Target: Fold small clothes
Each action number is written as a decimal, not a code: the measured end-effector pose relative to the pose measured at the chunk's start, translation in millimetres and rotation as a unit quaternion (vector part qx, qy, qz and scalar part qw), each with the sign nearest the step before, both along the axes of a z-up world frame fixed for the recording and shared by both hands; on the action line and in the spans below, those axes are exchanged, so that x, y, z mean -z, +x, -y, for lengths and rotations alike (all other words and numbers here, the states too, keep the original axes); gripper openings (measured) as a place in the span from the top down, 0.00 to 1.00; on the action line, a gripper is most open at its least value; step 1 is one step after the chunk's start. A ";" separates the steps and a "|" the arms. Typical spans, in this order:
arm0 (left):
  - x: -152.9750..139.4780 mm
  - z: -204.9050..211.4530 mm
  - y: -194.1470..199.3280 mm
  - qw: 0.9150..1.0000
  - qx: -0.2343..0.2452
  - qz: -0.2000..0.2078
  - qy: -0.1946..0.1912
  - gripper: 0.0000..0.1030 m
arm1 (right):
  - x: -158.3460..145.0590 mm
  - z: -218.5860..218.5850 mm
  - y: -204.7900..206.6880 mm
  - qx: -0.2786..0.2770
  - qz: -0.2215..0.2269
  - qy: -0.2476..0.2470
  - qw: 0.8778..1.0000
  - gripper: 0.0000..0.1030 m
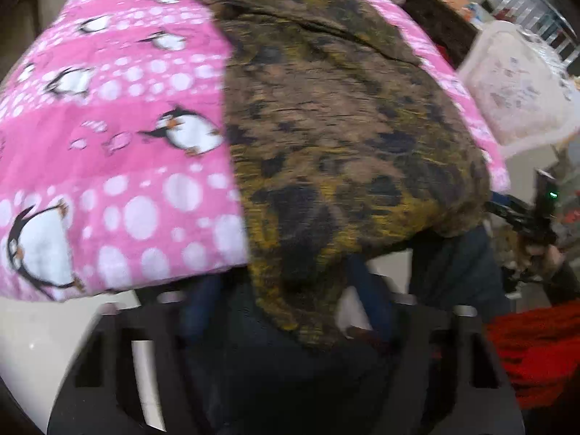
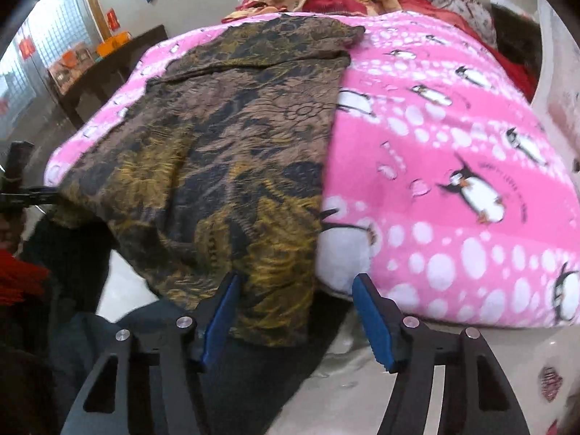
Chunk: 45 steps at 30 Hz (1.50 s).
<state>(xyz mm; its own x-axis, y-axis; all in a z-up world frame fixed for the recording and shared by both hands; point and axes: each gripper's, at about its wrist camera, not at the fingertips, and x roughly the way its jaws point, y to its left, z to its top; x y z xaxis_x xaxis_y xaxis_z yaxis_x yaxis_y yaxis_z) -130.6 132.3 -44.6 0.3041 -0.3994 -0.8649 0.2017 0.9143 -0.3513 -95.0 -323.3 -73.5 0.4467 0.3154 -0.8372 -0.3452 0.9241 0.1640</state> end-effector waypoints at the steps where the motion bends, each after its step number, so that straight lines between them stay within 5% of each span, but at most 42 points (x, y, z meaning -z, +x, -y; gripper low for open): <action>1: 3.3 2.1 1.1 1.000 0.009 -0.014 -0.010 0.87 | -0.8 -0.9 -1.4 -0.004 -0.003 0.015 1.000 0.39; 5: 19.0 5.6 3.4 1.000 0.007 -0.025 0.001 0.89 | 4.3 -4.8 -8.1 -0.016 -0.011 0.035 0.999 0.40; 12: 10.1 4.9 -1.6 1.000 0.007 0.004 -0.021 0.98 | 4.5 -5.4 -13.2 -0.028 -0.020 0.072 0.997 0.68; 23: -3.3 5.9 -0.7 0.999 0.016 0.016 -0.049 0.98 | 12.6 3.6 2.8 -0.024 -0.040 0.127 0.991 0.68; 25: -11.7 5.2 -7.4 0.998 0.023 0.026 -0.058 0.98 | 5.7 4.7 -1.4 -0.047 -0.044 0.148 0.987 0.93; 35: -99.2 -31.2 -25.7 0.979 0.028 0.137 -0.146 0.98 | -94.3 14.6 -25.5 -0.097 0.063 0.218 0.969 0.93; 39: -137.6 -49.3 -38.8 0.969 0.034 0.174 -0.170 0.98 | -139.4 16.2 -35.6 -0.116 0.110 0.203 0.966 0.93; 45: -157.4 -58.7 -37.9 0.967 0.043 0.180 -0.175 0.98 | -184.0 31.9 -50.7 -0.119 0.149 0.195 0.962 0.93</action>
<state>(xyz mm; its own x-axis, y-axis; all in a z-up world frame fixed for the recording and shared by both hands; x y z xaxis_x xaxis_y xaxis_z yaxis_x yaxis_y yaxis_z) -168.5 191.1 112.8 0.5135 -0.6860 -0.5154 0.4384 0.7261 -0.5297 -145.8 -355.2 110.4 0.5248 0.7031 -0.4797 -0.6249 0.7010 0.3438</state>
